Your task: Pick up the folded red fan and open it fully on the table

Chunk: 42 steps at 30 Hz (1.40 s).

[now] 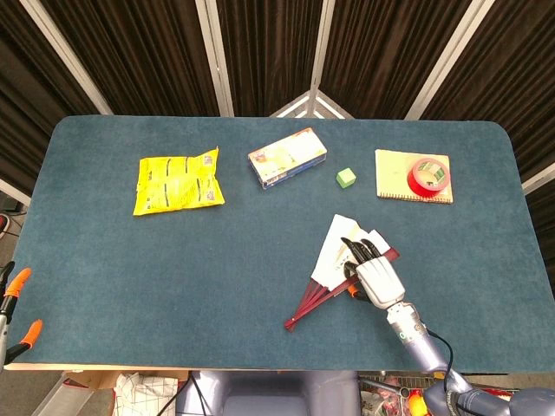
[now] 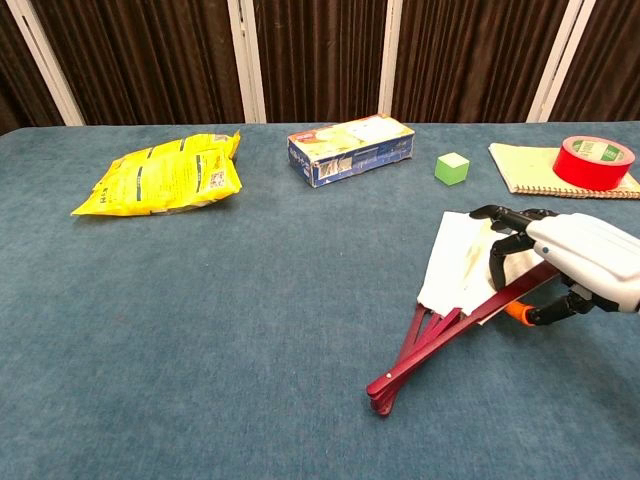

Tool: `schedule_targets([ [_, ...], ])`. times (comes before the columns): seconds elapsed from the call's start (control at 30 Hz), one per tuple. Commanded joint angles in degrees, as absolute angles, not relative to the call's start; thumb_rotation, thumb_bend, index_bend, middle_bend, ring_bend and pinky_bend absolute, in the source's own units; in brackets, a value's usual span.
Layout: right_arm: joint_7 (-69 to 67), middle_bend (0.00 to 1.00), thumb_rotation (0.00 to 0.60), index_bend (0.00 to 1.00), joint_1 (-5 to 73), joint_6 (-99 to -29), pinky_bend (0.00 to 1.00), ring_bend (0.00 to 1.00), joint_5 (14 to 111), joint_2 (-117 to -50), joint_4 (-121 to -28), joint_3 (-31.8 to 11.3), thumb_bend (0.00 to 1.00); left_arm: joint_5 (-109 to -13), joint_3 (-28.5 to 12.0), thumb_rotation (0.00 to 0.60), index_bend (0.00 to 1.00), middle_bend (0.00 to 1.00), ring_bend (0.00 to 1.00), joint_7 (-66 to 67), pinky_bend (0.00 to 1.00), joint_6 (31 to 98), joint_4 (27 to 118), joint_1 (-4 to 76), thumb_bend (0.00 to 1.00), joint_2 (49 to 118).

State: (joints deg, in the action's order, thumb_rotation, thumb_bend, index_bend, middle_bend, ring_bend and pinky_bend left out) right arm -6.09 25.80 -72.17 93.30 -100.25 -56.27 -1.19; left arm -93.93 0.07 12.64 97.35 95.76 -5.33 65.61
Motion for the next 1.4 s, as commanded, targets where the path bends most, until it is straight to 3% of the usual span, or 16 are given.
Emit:
schedule_targets([
  [0.03,-6.05,0.12,0.600,0.62,26.07,-71.87,0.14,0.17,93.37,-100.27,-56.03,-1.05,0.41,-93.93,0.10,0.600,0.13,0.00,0.00,12.62,0.00,97.31,95.78,-5.33,0.38,65.59],
  [0.3,-6.15,0.14,0.600,0.71,26.62,-72.37,0.15,0.19,94.00,-100.14,-56.47,-0.82,0.41,-94.03,0.12,0.600,0.13,0.00,0.00,12.30,0.00,97.39,95.80,-5.34,0.39,65.45],
  [0.83,-7.00,0.14,0.600,0.76,27.95,-75.05,0.15,0.20,94.91,-96.52,-60.76,-2.29,0.41,-93.92,0.13,0.600,0.13,0.00,0.00,11.76,0.00,96.88,95.82,-5.10,0.39,65.27],
  [1.13,-6.21,0.14,0.600,0.78,30.96,-73.94,0.15,0.20,96.45,-88.97,-70.26,-3.62,0.41,-94.63,0.37,0.600,0.13,0.00,0.00,11.27,0.00,93.68,95.36,-3.10,0.39,65.28],
  [1.4,-1.34,0.14,0.600,0.79,34.27,-68.79,0.15,0.20,94.36,-81.81,-80.77,-6.32,0.41,-94.45,0.48,0.600,0.13,0.00,0.00,8.07,0.00,88.65,94.08,0.00,0.38,65.26],
])
